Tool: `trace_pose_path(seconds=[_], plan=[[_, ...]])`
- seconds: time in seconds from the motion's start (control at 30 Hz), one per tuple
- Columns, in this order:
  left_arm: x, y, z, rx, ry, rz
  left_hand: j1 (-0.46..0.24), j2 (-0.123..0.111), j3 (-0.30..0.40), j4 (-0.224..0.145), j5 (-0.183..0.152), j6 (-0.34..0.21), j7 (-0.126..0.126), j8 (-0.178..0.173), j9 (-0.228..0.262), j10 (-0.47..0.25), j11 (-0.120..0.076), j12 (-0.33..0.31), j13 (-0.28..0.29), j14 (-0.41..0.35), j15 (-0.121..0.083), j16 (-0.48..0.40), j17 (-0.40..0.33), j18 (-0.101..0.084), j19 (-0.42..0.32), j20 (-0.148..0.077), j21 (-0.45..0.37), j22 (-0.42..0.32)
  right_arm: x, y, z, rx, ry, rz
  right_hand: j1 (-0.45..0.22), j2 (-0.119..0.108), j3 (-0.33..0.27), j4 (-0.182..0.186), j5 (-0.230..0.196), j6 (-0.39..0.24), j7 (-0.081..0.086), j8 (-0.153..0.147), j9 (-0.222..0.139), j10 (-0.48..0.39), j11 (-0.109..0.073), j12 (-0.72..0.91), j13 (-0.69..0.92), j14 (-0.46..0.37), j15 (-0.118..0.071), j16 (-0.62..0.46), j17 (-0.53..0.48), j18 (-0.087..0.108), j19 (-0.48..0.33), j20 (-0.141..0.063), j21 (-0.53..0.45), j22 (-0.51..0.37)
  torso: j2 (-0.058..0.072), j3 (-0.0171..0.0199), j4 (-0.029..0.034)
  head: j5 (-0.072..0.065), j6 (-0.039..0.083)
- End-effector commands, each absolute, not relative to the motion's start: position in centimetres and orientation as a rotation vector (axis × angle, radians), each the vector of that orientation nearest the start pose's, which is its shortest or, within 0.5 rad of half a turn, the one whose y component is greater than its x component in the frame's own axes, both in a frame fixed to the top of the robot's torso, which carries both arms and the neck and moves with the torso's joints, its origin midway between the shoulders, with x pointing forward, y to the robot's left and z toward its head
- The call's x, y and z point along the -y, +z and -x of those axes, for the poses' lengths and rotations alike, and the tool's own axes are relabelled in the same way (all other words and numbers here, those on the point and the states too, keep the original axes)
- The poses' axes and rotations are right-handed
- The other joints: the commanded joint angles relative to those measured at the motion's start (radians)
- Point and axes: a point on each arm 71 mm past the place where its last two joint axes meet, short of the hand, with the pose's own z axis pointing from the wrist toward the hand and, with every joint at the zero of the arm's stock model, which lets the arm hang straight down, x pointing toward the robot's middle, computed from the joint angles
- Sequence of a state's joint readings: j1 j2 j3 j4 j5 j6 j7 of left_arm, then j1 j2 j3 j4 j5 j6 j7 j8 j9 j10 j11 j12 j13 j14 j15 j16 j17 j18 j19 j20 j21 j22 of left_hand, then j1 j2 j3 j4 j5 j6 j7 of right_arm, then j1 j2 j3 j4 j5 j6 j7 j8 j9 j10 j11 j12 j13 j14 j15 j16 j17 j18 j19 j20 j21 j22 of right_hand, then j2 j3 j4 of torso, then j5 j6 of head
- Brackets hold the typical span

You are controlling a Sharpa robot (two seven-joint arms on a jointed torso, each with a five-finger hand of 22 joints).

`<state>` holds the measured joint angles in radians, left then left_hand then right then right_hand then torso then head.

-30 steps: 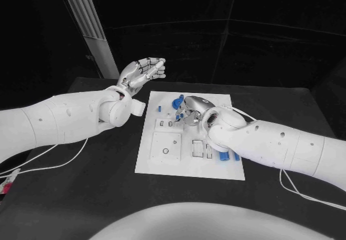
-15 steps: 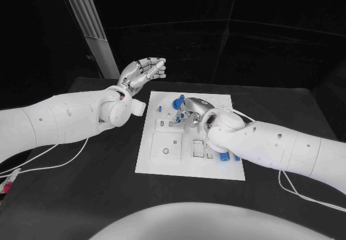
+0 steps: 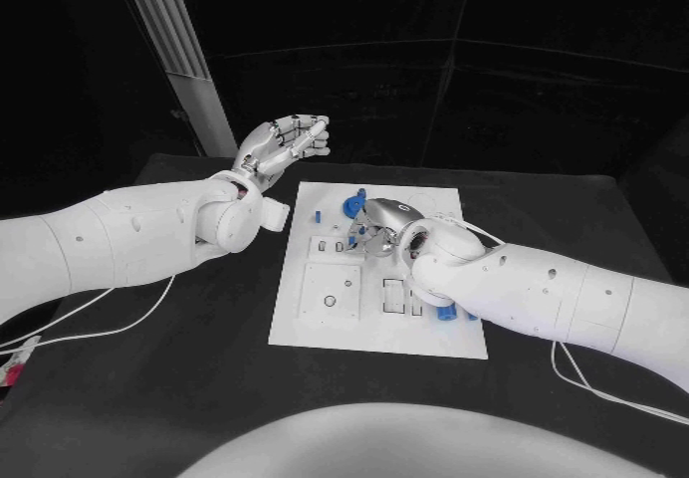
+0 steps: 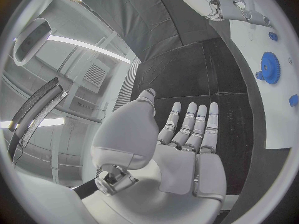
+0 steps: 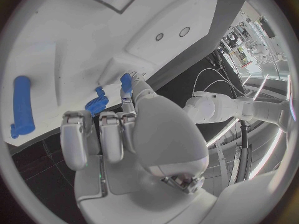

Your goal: Assemble the parts on the task board

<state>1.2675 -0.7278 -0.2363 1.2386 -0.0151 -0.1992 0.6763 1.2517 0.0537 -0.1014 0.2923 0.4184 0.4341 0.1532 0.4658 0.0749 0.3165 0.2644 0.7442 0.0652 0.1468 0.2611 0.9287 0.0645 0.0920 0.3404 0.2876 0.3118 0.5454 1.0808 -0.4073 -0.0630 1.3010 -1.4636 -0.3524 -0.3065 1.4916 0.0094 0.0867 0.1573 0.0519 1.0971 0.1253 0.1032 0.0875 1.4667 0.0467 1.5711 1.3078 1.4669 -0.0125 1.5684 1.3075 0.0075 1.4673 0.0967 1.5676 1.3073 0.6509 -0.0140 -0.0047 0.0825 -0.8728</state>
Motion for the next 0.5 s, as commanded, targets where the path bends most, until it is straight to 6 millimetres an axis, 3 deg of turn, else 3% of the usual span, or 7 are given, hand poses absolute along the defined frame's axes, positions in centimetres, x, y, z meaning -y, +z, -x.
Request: trace_pose_path(seconds=[0.03, 0.5], plan=[[-23.68, -19.41, -52.13, -1.175, -1.628, 0.775, 0.003, 0.009, -0.006, 0.000, 0.006, -0.007, 0.142, 0.006, -0.001, -0.007, 0.001, 0.004, 0.000, -0.004, 0.000, 0.001, 0.000, -0.006, -0.007, 0.003, -0.006, -0.001, 4.18, -25.59, -47.51, -1.797, 0.710, 0.119, 0.004, 0.003, 0.000, -0.008, 0.005, 0.010, -0.003, -0.001, -0.001, 0.104, 0.007, 0.000, 0.263, 0.104, 0.008, 0.002, 0.263, -0.007, 0.103, 0.005, 0.003, 0.263, 0.000, -0.0007, 0.0000, -0.001, 0.000], [-23.72, -19.37, -52.13, -1.175, -1.628, 0.775, 0.003, 0.009, -0.006, 0.000, 0.006, -0.007, 0.142, 0.006, -0.001, -0.007, 0.001, 0.004, 0.000, -0.004, 0.000, 0.001, 0.000, -0.006, -0.007, 0.003, -0.006, -0.001, 4.11, -25.85, -47.53, -1.805, 0.706, 0.120, 0.000, -0.003, -0.005, -0.009, 0.003, -0.001, -0.001, -0.012, -0.005, 0.104, 0.009, 0.000, 0.263, 0.104, 0.010, 0.002, 0.263, -0.007, 0.103, 0.008, 0.003, 0.263, -0.001, -0.0003, -0.0001, -0.003, 0.000]])
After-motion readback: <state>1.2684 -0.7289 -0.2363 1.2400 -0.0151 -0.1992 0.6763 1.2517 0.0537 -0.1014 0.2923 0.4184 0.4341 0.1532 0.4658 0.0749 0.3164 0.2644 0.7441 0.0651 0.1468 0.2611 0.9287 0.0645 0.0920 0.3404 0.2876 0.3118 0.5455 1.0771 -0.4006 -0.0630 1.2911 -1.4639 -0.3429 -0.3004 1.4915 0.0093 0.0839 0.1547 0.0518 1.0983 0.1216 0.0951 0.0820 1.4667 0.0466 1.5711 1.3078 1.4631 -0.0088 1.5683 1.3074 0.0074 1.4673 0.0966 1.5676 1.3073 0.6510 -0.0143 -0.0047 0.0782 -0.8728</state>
